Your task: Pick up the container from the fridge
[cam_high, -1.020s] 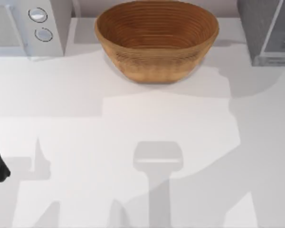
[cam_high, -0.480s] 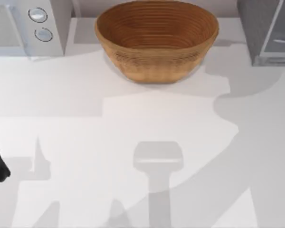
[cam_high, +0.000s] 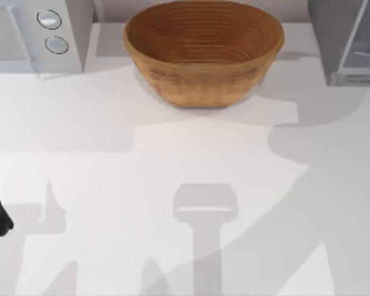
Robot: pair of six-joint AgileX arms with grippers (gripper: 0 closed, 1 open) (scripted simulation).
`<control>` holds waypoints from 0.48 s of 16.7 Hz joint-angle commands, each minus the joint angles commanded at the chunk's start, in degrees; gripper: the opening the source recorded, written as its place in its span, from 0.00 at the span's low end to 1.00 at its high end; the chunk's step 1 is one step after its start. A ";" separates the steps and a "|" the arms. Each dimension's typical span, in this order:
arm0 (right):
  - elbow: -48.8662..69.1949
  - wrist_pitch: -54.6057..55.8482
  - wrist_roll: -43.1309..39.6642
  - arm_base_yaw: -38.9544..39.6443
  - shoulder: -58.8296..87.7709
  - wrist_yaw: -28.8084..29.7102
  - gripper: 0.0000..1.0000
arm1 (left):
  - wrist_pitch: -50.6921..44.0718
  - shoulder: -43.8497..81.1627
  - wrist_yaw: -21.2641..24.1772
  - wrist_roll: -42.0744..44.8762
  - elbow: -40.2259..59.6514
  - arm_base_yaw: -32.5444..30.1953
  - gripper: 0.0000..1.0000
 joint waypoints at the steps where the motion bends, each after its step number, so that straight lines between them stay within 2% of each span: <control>1: -1.37 0.53 -0.08 -0.14 -0.89 -0.14 0.00 | 0.00 0.00 0.00 0.00 0.00 0.00 1.00; 8: -20.89 7.91 0.06 -1.97 -11.99 -2.03 0.00 | 0.00 0.00 0.00 0.00 0.00 0.00 1.00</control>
